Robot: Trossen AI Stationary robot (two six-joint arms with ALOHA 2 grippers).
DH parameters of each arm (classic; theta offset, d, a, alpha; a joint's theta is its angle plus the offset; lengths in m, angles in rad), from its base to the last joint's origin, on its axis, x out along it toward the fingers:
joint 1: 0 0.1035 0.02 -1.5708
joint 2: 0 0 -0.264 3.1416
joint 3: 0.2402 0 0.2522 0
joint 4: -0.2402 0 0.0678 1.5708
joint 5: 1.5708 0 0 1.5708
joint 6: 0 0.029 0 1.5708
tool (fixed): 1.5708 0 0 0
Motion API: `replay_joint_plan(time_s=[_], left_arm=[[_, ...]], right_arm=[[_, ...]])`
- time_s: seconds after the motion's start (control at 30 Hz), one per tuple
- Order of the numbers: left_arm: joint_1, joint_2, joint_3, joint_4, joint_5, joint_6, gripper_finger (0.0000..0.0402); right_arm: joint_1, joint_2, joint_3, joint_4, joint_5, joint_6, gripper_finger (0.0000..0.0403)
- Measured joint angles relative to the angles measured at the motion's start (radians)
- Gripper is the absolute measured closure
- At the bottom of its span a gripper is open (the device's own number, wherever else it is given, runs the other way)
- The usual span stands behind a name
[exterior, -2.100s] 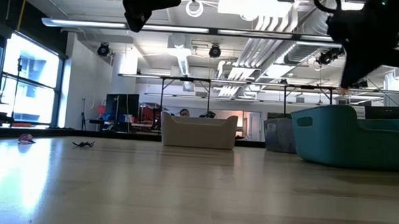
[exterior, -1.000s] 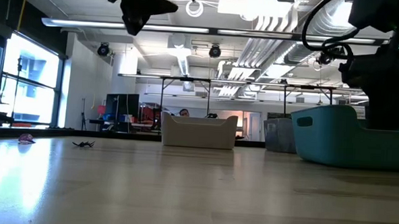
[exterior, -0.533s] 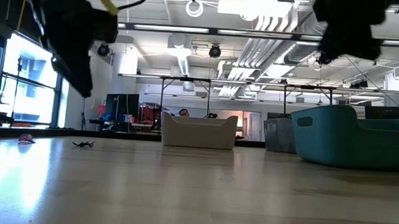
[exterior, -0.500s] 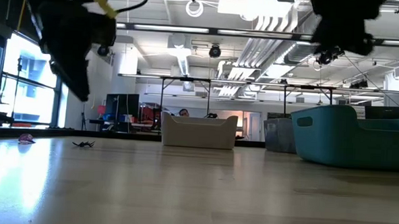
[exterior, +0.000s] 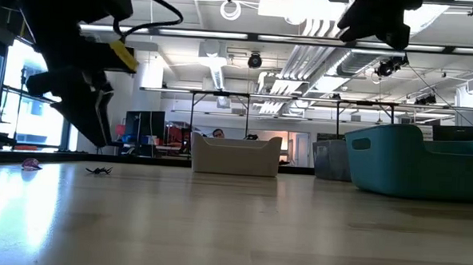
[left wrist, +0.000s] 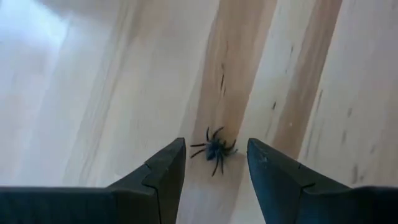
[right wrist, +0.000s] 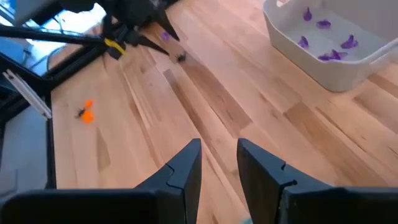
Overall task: Sort Halloween decoration
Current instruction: Put the black spider toy into the black bin
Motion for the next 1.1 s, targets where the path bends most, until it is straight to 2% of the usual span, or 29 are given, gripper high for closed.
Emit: replay_joint_plan(time_s=[0.5, 0.7, 0.83, 1.0, 1.1], left_arm=[[0.088, 0.222, 0.006, 0.070, 0.071, 0.103, 0.0241], [0.101, 0.230, 0.005, 0.086, 0.076, 0.100, 0.0244], [0.101, 0.221, 0.002, 0.087, 0.091, 0.053, 0.0287], [0.101, 0.222, 0.002, 0.080, 0.123, -0.008, 0.0386], [0.100, 0.222, 0.002, 0.080, 0.122, -0.035, 0.0392]], right_arm=[[0.000, 0.061, 0.000, 0.007, 0.000, -0.041, 0.0304], [0.000, 0.063, 0.000, 0.010, 0.002, -0.050, 0.0304], [0.000, 0.063, 0.000, 0.009, 0.010, -0.050, 0.0304], [0.000, 0.063, 0.000, 0.008, 0.011, -0.057, 0.0304], [0.000, 0.063, 0.000, 0.008, 0.012, -0.060, 0.0304]])
